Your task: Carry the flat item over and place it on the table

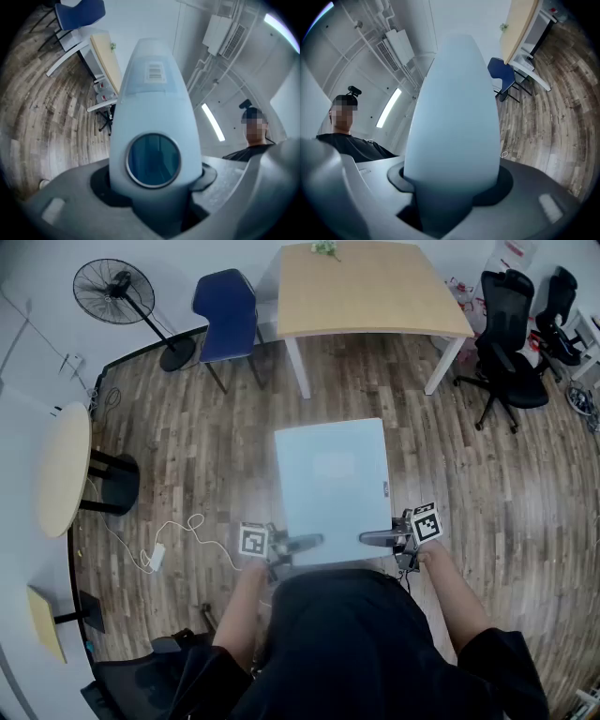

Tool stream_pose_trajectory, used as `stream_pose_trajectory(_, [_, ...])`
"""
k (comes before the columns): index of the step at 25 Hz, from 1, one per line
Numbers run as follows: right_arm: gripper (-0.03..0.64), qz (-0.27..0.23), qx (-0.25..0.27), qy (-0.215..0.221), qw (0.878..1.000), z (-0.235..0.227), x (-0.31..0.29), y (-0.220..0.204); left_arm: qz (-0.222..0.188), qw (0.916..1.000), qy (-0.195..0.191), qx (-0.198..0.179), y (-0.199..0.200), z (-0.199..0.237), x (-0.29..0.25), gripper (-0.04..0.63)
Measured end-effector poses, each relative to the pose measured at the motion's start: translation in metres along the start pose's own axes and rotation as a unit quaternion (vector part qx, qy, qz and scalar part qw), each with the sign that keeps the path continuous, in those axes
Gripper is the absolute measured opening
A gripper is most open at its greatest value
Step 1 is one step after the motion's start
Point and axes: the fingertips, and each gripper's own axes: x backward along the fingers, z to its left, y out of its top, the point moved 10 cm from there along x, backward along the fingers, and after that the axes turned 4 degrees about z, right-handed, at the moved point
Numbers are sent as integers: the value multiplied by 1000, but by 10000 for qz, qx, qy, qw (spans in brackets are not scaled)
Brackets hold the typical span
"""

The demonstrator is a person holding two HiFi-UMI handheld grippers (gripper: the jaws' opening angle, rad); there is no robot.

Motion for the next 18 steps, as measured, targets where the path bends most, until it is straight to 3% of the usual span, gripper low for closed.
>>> stream_pose_trajectory(18, [295,-185,-93,155,9997,-13,40,12,-82,10000,30,-47,11,11,-40,301])
